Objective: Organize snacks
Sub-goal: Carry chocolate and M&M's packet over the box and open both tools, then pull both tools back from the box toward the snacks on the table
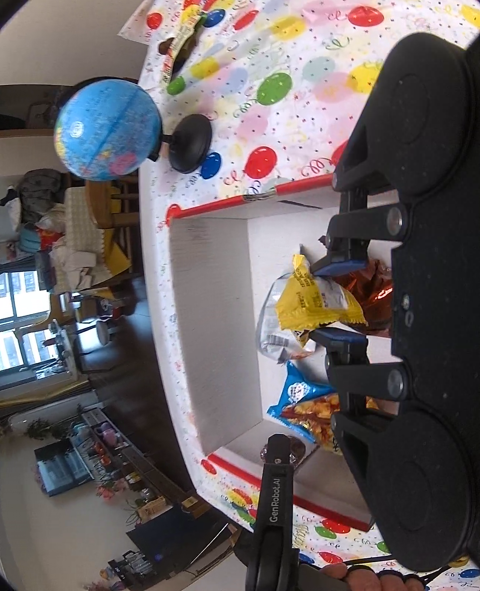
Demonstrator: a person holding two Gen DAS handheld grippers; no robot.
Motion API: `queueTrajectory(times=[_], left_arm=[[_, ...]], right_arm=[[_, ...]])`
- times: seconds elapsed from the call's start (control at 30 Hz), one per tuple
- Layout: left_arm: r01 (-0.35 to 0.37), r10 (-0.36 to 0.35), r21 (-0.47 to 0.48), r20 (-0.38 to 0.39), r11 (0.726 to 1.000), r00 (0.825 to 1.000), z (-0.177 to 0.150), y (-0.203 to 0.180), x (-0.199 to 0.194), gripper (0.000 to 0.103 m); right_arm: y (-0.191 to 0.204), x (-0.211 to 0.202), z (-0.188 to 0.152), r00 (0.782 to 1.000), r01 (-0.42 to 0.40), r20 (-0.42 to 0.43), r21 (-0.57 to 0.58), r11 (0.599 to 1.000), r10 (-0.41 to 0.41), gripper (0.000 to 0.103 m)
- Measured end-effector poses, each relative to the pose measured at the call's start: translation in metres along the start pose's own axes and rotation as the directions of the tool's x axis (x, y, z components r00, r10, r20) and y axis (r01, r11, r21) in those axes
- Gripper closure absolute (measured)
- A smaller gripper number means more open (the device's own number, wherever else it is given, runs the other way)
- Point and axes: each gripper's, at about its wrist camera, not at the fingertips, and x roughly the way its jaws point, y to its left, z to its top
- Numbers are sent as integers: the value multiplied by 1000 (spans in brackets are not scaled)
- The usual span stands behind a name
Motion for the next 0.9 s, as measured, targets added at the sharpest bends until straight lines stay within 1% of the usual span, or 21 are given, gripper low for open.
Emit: queueTrajectory(times=[0.17,0.3,0.37,0.43,0.47,0.5,0.57,0.7,0.87,0.9], left_arm=[[-7,7,9,-26,1000,1000,-2,-2,12,76],[-15,15,7,-37,1000,999,-3,-2,15,75],[-19,19,5,-49,1000,999,-3,-2,15,73],[-9,8,-2,-59,1000,998,-3,-1,14,65],[-7,7,-8,-58,1000,998,-4,0,12,51],[-6,6,-14,-48,1000,999,-5,1,9,42],[-5,5,-22,-28,1000,1000,-7,1,2,41],[5,-5,-29,-14,1000,1000,-10,0,-11,41],[30,-29,-32,10,999,1000,-19,-5,-33,38],[32,-31,-30,19,999,999,-21,-7,-38,38]], right_arm=[[-2,8,-2,999,1,-36,15,1000,0,73],[-2,10,-4,999,0,-44,14,1000,0,71],[-3,9,-4,999,0,-45,17,1000,1,71],[-4,8,-4,999,-3,-42,22,1000,4,70],[-5,7,-5,999,-4,-41,26,1000,5,68],[-6,6,-5,999,-6,-40,29,1000,7,68],[-6,2,-6,999,-8,-35,32,999,9,65],[-6,-11,-7,1000,-22,-13,28,999,22,59],[-5,-35,-12,999,-42,31,16,999,42,47],[-5,-40,-13,998,-46,40,15,999,45,46]])
